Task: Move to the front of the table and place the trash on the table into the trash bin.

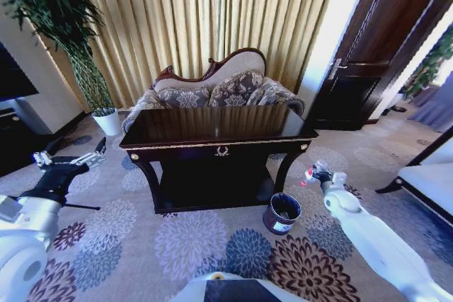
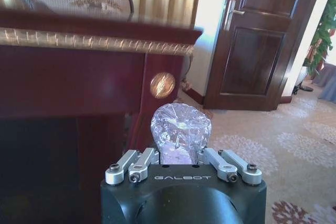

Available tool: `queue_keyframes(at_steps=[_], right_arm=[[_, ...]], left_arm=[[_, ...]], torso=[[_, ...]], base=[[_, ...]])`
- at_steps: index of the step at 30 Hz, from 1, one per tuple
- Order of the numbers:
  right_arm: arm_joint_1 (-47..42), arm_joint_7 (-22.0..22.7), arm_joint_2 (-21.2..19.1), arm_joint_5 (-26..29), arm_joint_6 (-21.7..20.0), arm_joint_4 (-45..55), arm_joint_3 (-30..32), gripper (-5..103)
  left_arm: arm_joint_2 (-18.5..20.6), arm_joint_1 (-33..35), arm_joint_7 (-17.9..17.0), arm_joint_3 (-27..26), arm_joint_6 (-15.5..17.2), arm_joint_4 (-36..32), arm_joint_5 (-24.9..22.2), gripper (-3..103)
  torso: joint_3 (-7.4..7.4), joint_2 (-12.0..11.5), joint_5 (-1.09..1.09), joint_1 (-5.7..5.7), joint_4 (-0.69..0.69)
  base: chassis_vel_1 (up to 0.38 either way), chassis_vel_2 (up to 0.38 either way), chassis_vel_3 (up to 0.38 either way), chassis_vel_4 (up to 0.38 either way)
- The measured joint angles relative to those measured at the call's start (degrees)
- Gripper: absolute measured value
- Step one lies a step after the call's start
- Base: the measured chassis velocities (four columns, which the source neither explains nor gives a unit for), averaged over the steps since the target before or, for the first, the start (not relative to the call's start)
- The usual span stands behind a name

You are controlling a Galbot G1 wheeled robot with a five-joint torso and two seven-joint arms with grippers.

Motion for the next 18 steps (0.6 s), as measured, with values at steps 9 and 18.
queue_keyframes(at_steps=[9, 18], right_arm=[[8.63, -1.70, 9.51, -11.62, 3.83, -20.92, -1.69, 28], [9.99, -3.44, 12.15, -17.67, 5.33, -26.76, 1.30, 28]], left_arm=[[0.10, 0.21, -0.02, -0.71, -0.80, 0.00, 0.38, 100], [-1.23, 1.34, 0.10, -1.22, -1.98, 0.01, 0.59, 100]], torso=[[0.00, 0.00, -0.02, 0.00, -0.02], [-0.01, 0.01, -0.04, 0.00, -0.01]], base=[[0.000, 0.000, 0.000, 0.000], [0.000, 0.000, 0.000, 0.000]])
